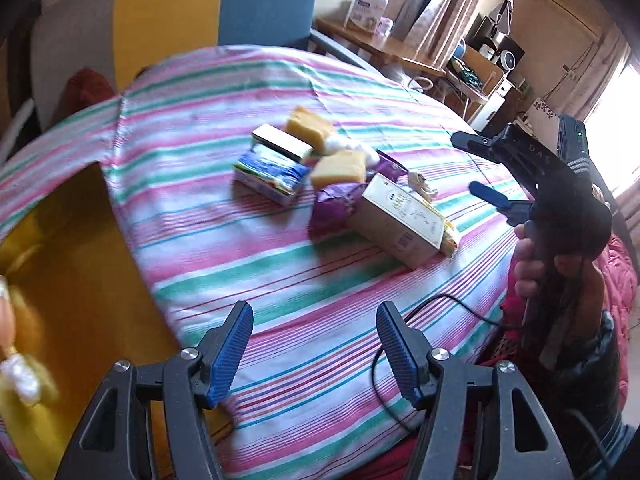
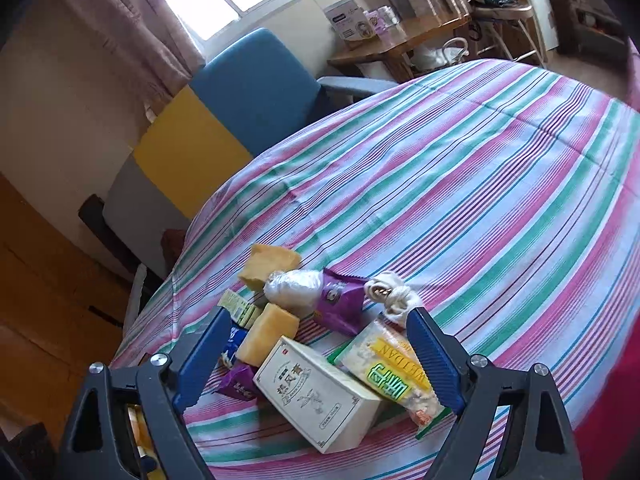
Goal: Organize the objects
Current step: 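Move both grippers back toward the pile of items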
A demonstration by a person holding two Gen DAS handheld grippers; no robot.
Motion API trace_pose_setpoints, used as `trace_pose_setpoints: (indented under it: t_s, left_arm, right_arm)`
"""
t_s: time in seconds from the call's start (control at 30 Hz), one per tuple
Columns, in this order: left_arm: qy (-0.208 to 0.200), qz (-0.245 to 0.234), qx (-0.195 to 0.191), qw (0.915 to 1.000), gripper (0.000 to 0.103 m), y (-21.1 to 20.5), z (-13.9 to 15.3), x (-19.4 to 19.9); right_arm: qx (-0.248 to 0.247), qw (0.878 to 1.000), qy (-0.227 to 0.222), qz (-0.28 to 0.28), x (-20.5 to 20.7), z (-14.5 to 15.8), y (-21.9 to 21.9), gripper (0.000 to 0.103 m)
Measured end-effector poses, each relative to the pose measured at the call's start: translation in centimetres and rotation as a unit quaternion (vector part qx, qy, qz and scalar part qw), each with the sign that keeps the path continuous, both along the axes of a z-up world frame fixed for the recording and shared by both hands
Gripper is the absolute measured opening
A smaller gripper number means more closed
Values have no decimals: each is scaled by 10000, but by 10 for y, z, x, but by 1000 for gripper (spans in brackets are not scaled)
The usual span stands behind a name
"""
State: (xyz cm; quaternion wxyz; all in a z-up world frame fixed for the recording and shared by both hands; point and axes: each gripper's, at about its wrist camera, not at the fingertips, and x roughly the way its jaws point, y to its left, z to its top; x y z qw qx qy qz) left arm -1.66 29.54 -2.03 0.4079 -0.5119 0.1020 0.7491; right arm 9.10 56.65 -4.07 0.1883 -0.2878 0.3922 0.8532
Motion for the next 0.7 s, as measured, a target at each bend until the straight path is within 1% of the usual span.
trace_pose_setpoints:
  t_s: [0.07, 0.13, 0.27, 0.43, 0.57, 0.7]
  left_arm:
    - [-112, 22, -41, 9999, 64, 10, -7, -2]
    - [-1, 25, -164, 9999, 64, 19, -12, -4]
    - [160, -7, -328, 9993, 64, 33, -19, -13]
    - [523, -178, -390, 9977, 64, 54, -25, -22]
    - [827, -397, -453, 9948, 64, 69, -28, -25]
    - [922, -558, -469, 9931, 64, 83, -33, -32]
  right_arm:
    - [-157, 9993, -132, 311, -10, -7, -4, 91]
    - [-80, 9981, -329, 519, -19, -9, -11, 91]
    - [15, 9954, -468, 834, -28, -12, -22, 91]
    - [-32, 9932, -677, 947, -33, -19, -23, 91]
    - [-51, 9931, -660, 966, -34, -19, -22, 91]
    - [-58, 9929, -667, 982, -36, -19, -22, 91]
